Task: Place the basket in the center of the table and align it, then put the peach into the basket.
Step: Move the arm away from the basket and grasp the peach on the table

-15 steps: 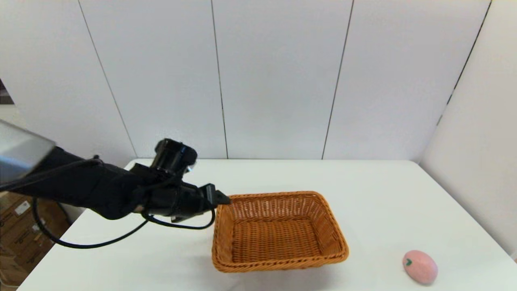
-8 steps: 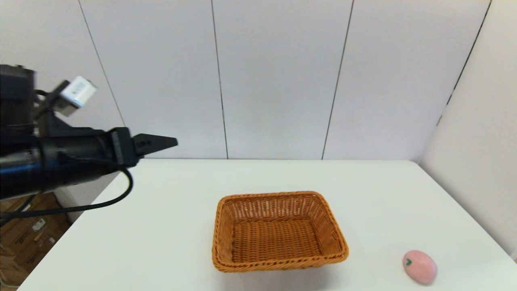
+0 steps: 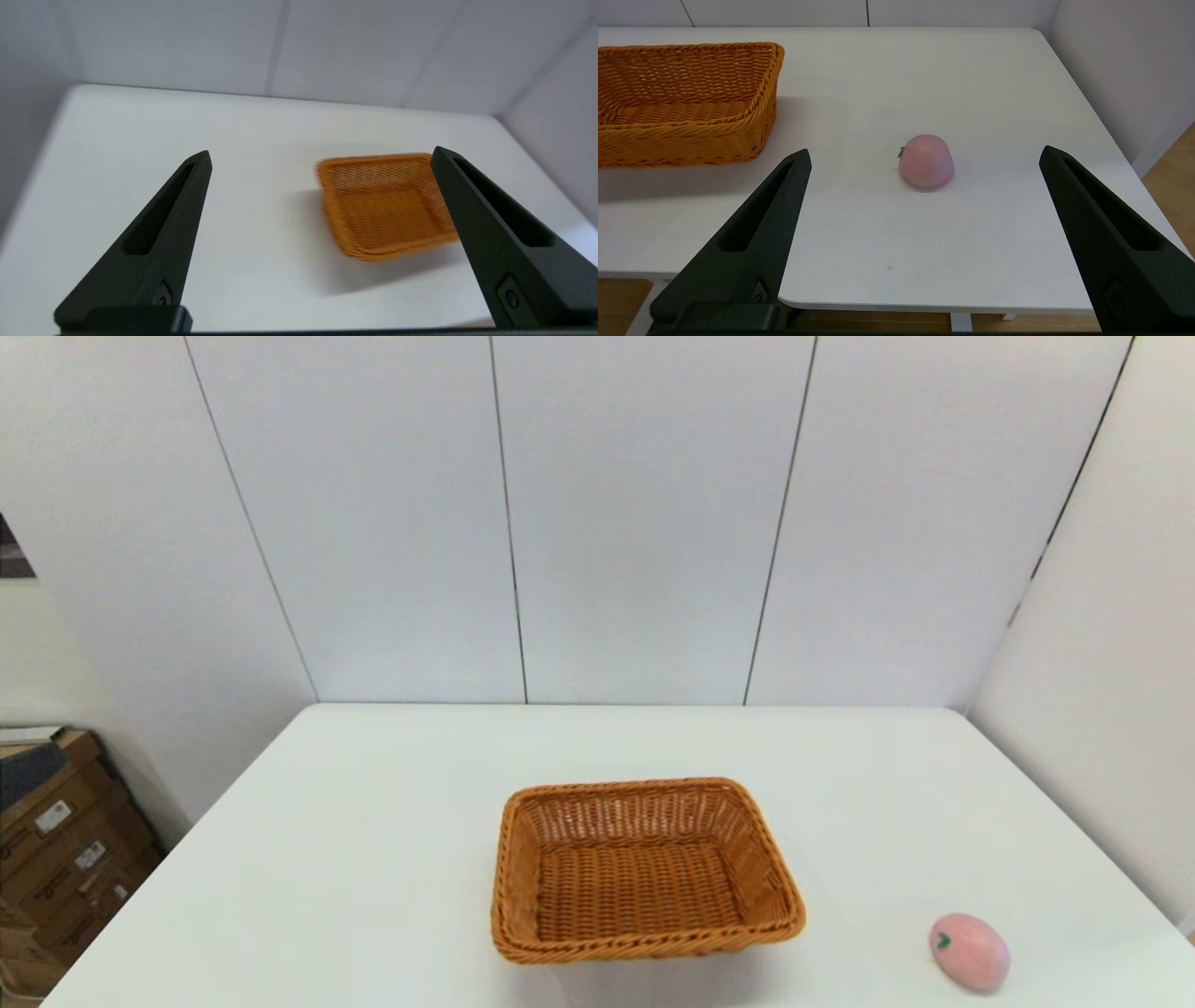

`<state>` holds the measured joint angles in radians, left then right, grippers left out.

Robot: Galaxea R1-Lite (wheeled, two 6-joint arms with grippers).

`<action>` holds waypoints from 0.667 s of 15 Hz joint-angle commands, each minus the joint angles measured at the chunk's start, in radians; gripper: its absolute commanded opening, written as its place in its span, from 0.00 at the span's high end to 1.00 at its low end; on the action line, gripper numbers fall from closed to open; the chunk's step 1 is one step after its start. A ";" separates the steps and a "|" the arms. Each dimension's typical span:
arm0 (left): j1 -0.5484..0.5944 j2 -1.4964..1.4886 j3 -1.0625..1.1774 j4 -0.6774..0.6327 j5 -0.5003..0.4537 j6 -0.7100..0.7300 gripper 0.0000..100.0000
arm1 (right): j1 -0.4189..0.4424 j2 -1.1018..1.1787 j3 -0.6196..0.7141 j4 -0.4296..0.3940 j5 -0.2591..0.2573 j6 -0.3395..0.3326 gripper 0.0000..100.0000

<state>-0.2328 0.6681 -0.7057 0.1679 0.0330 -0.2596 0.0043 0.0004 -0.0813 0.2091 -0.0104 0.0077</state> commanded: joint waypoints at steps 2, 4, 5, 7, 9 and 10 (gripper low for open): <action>0.142 -0.289 0.215 0.016 0.007 0.080 0.00 | 0.000 0.000 0.000 0.001 0.000 0.000 0.00; 0.158 -0.377 0.305 0.018 0.016 0.143 0.00 | 0.000 0.000 0.000 0.001 0.000 0.000 0.00; 0.181 -0.415 0.347 0.016 0.018 0.175 0.00 | 0.000 0.000 0.000 0.001 0.000 0.000 0.00; 0.222 -0.482 0.405 0.015 0.016 0.217 0.00 | 0.000 0.000 0.000 0.001 0.000 -0.002 0.00; 0.231 -0.559 0.471 0.015 0.018 0.267 0.00 | 0.000 0.000 0.000 0.003 0.000 -0.003 0.00; 0.231 -0.582 0.499 0.013 0.022 0.276 0.00 | 0.000 0.000 0.000 0.001 0.000 -0.003 0.00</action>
<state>-0.0134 0.1904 -0.2804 0.1813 0.0496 -0.0130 0.0043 0.0004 -0.0813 0.2100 -0.0104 0.0047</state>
